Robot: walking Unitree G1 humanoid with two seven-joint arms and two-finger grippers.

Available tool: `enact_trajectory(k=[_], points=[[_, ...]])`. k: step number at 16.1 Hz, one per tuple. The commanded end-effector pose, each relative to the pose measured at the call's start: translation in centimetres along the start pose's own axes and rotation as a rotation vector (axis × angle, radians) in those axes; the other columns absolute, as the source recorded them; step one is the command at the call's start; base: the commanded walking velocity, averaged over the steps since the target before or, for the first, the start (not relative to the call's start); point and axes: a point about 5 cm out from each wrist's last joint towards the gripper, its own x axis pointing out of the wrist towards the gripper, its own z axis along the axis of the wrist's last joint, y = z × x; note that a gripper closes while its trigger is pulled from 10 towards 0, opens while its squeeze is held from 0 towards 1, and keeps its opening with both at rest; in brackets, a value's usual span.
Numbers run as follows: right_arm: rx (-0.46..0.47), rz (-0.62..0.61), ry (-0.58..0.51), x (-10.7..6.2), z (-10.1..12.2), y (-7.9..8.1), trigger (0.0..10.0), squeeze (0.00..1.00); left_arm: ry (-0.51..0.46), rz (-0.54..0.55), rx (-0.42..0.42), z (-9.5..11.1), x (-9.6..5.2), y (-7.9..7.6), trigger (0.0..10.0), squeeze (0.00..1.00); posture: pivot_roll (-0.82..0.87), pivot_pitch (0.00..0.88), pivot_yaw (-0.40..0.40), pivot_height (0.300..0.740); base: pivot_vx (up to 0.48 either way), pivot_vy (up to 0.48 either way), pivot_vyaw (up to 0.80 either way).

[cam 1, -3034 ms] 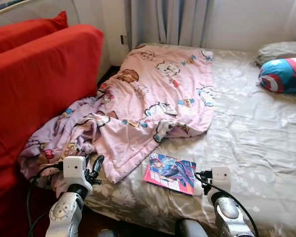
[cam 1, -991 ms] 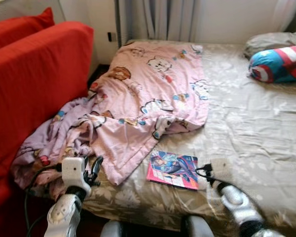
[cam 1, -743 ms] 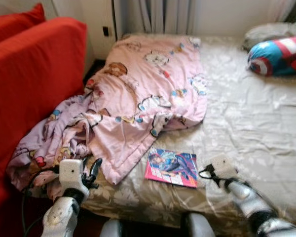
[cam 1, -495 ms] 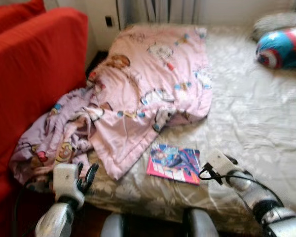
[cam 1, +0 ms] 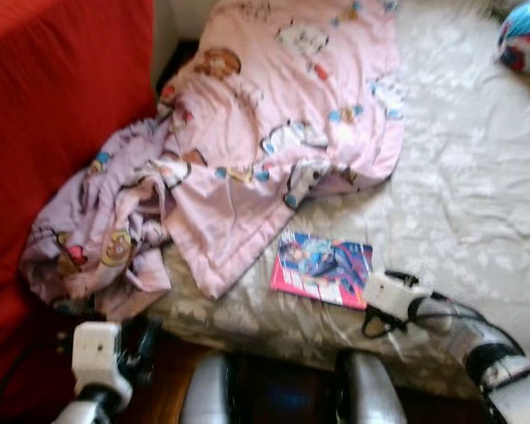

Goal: Clean up the room

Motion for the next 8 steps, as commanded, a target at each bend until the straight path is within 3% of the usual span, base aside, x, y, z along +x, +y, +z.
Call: enact_trajectory(k=[1,8], points=[[-0.028,0.029,0.023,-0.01,-0.3,0.29,10.0,0.0,0.029,0.008,-0.002,-0.01,-0.79,0.4,10.0,0.0,0.2,0.339,0.083,0.633,0.0,0.0,0.0],[-0.053,0.032,0.039,0.1,-0.25,0.48,10.0,0.0,0.05,0.015,-0.001,0.2,-1.11,0.45,10.0,0.0,0.21,0.34,0.089,0.633,0.0,0.0,0.0]])
